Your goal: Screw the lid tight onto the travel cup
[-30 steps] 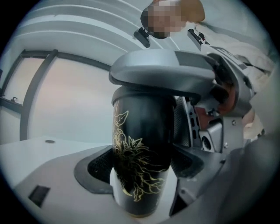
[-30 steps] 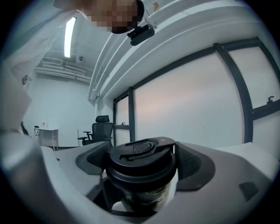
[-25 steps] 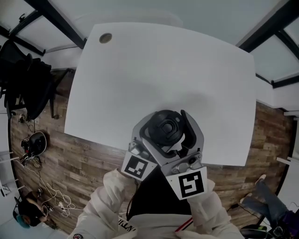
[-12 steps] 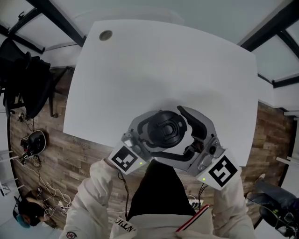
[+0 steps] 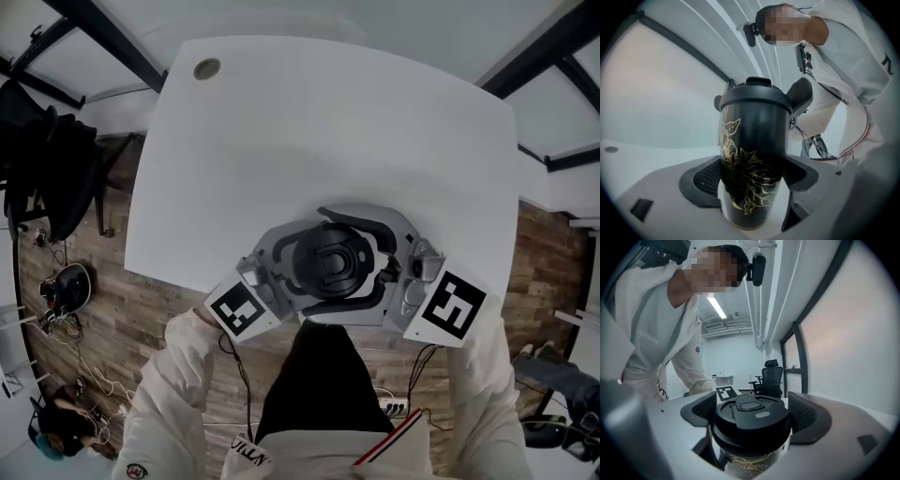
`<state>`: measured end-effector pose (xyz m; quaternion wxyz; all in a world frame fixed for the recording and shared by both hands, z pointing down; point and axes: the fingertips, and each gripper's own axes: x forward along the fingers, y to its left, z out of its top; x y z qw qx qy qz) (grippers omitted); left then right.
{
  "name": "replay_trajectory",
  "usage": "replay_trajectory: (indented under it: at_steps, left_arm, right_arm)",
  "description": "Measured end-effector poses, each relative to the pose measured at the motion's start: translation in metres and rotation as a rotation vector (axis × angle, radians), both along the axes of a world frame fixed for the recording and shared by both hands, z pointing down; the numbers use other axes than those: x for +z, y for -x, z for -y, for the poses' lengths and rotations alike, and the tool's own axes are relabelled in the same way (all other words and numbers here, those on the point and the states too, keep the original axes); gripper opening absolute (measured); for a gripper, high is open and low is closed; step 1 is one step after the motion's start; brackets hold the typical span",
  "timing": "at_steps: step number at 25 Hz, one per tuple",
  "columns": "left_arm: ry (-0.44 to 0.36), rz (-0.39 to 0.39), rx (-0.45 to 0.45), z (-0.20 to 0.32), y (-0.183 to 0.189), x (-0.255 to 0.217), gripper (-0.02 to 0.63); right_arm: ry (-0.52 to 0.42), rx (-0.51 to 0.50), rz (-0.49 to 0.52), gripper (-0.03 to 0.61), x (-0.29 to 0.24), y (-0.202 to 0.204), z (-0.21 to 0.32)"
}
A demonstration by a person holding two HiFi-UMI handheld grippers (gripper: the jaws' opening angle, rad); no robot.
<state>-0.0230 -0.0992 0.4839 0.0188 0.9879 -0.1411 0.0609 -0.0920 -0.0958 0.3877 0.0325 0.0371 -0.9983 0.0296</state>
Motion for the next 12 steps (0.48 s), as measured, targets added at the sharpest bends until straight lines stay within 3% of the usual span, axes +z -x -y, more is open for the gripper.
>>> replay_trajectory:
  at_steps: [4, 8, 12]
  left_arm:
    - [-0.012, -0.005, -0.058, 0.001, 0.002, 0.003, 0.394]
    - [-0.009, -0.014, -0.174, 0.002, 0.001, 0.007, 0.393]
    - [-0.034, 0.001, -0.262, 0.001, -0.001, 0.008, 0.394]
  right_arm:
    - [-0.016, 0.120, 0.034, 0.476, -0.001, -0.001, 0.005]
    - [-0.028, 0.382, 0.104, 0.476, -0.003, -0.010, 0.013]
    - [-0.047, 0.617, 0.109, 0.476, -0.002, -0.018, 0.015]
